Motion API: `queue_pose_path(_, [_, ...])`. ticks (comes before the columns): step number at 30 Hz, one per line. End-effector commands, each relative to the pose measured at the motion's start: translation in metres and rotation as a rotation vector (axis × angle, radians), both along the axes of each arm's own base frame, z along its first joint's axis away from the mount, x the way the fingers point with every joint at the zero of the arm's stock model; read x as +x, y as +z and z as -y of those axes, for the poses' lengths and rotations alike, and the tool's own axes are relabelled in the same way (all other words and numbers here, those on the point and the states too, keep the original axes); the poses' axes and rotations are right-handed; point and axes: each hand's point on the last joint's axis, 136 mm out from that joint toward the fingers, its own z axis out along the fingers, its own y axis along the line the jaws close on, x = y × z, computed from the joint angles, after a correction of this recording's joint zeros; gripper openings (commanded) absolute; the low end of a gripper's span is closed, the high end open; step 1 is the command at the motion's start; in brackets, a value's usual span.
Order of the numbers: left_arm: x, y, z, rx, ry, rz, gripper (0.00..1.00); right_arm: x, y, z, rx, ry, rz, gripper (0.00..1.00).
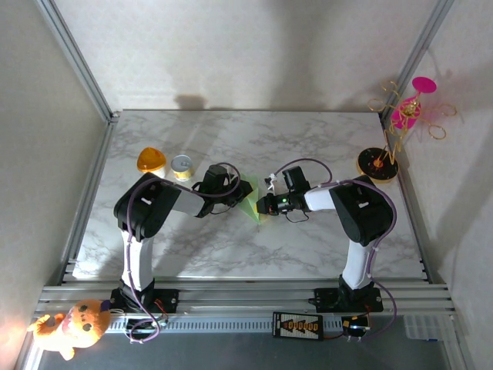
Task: Fold a paper plane with a square sheet of paper (pick it up from the middle)
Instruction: Fourth fold the wing at the center of the table.
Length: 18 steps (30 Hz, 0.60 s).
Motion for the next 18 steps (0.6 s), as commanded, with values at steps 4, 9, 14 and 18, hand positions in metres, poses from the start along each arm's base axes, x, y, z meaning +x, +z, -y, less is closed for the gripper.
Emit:
queue_pose_path(4, [0.003, 0.002, 0.006, 0.000, -0.020, 0.022, 0.10, -0.026, -0.084, 0.067, -0.333, -0.137, -0.207, 0.01])
queue_pose_path(9, [0.004, 0.013, 0.001, -0.007, -0.015, 0.046, 0.11, -0.028, -0.086, 0.069, -0.333, -0.137, -0.219, 0.00])
queue_pose_path(14, [0.003, 0.022, -0.010, -0.015, -0.009, 0.075, 0.11, -0.028, -0.088, 0.069, -0.329, -0.136, -0.226, 0.00])
queue_pose_path(18, [-0.001, 0.016, -0.010, -0.031, -0.017, 0.065, 0.11, -0.028, -0.089, 0.070, -0.329, -0.136, -0.229, 0.00])
